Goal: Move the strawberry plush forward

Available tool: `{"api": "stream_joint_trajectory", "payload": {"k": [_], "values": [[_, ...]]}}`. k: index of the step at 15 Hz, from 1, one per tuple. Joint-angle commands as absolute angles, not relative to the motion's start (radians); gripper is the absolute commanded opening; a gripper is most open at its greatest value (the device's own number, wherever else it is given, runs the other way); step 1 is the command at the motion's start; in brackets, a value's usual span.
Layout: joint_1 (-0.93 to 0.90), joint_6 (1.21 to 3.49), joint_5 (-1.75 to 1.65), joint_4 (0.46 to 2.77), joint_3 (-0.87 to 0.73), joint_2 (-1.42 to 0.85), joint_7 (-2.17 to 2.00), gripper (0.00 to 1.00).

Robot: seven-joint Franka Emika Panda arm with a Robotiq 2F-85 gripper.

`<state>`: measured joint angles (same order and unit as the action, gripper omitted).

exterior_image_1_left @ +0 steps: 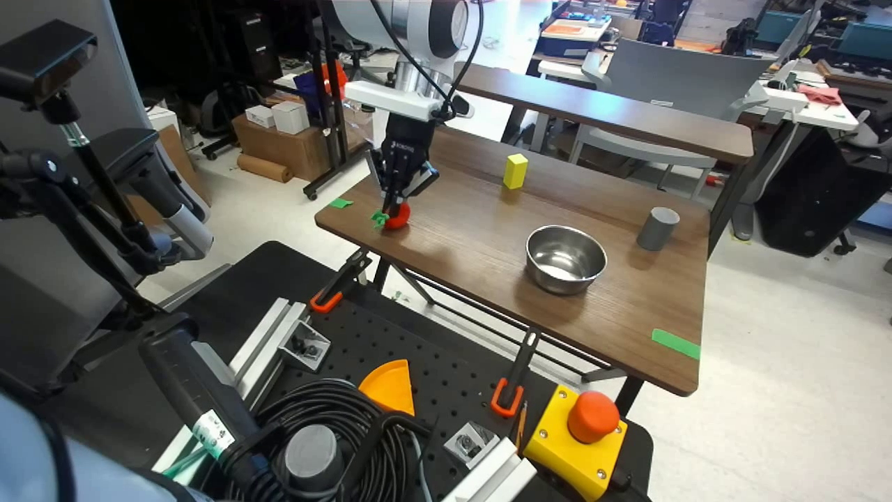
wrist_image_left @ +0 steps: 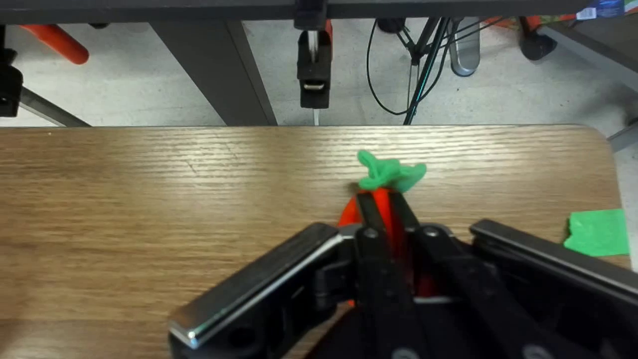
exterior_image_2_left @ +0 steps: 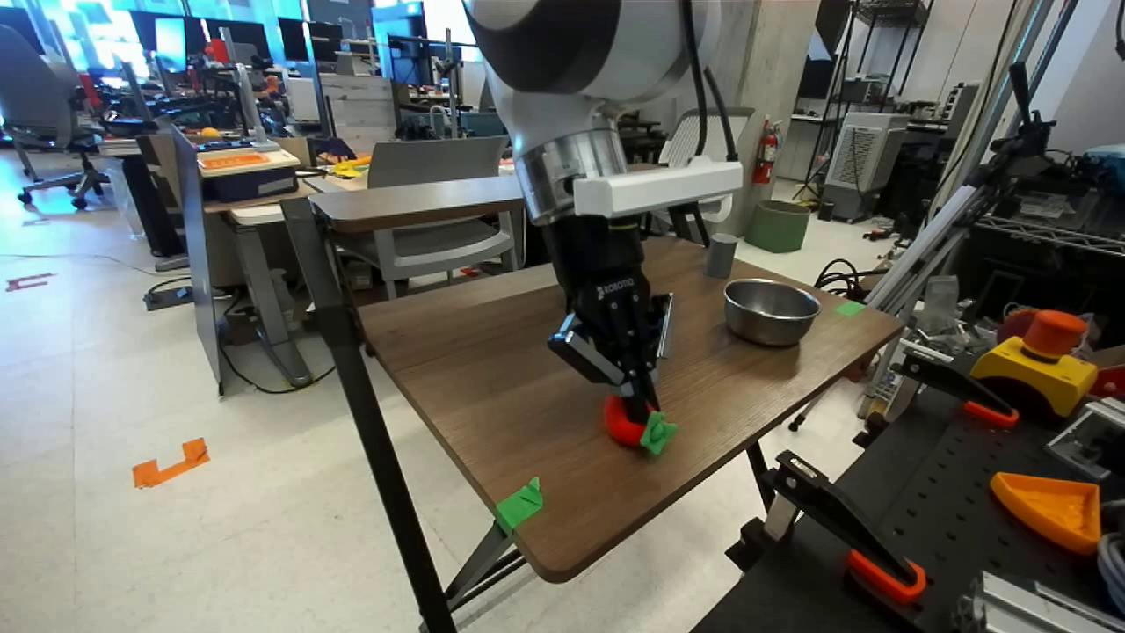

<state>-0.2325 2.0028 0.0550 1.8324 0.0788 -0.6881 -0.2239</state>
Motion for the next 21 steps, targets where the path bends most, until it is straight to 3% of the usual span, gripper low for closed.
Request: {"api": "stream_joint_trajectory", "payload": {"k": [1, 9, 11, 12, 14, 21], "values": [[-0.213, 2.023, 0.060, 1.858, 0.087, -0.674, -0.206, 0.38], [-0.227, 2.007, 0.070, 2.065, 0.167, -0.396, -0.128, 0.97], [-0.219, 2.015, 0.087, 2.120, 0.180, -0.316, -0.111, 1.00], [-0.235, 1.998, 0.066, 2.021, 0.167, -0.425, -0.148, 0.93], [-0.232, 1.998, 0.067, 2.076, 0.172, -0.350, -0.140, 1.00], [-0.229, 1.999, 0.067, 2.106, 0.173, -0.326, -0.134, 1.00]]}}
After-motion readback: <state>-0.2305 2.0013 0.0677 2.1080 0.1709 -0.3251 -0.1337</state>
